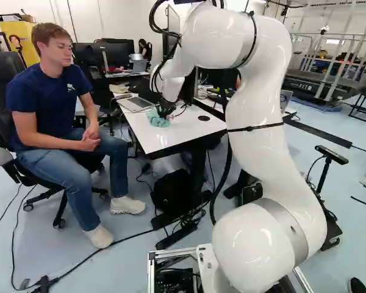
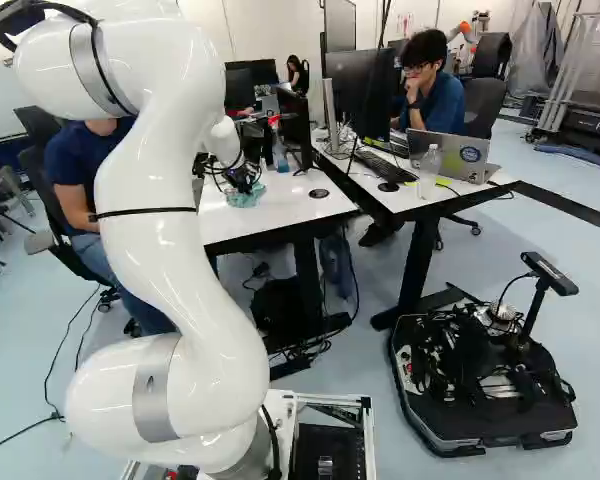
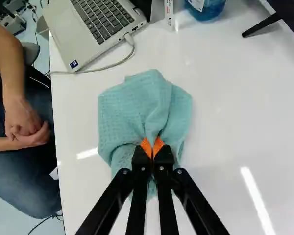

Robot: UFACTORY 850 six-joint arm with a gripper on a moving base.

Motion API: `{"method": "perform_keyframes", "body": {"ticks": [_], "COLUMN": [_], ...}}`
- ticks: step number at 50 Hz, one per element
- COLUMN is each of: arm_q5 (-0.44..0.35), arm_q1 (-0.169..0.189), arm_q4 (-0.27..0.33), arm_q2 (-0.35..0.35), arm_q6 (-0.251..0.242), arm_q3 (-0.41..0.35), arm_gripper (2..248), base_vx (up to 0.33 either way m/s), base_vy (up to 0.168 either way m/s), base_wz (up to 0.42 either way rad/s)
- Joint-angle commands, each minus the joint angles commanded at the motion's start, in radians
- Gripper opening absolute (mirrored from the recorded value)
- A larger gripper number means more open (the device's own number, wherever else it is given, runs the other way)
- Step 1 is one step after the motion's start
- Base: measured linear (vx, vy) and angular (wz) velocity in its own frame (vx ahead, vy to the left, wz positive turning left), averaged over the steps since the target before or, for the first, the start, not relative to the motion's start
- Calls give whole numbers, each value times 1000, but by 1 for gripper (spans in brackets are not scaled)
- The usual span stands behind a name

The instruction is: Clean the table with the green towel

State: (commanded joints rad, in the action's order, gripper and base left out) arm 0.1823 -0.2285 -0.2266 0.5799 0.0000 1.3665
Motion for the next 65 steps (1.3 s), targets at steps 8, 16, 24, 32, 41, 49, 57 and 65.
{"method": "perform_keyframes", "body": {"ticks": [8,16,24,32,41,49,57,65], "arm_q5": [0,0,0,0,0,0,0,0], "arm_q1": [9,11,5,-6,-23,-42,-61,-71], "arm_q4": [0,0,0,0,0,0,0,0], "arm_q2": [27,61,96,131,161,174,174,148], "arm_q6": [0,0,0,0,0,0,0,0], "arm_q3": [38,84,135,183,227,245,246,208], "arm_gripper": [24,24,24,24,24,24,24,24], "base_vx": [0,0,0,0,0,0,0,0], "base_vy": [0,0,0,0,0,0,0,0], "base_wz": [0,0,0,0,0,0,0,0]}}
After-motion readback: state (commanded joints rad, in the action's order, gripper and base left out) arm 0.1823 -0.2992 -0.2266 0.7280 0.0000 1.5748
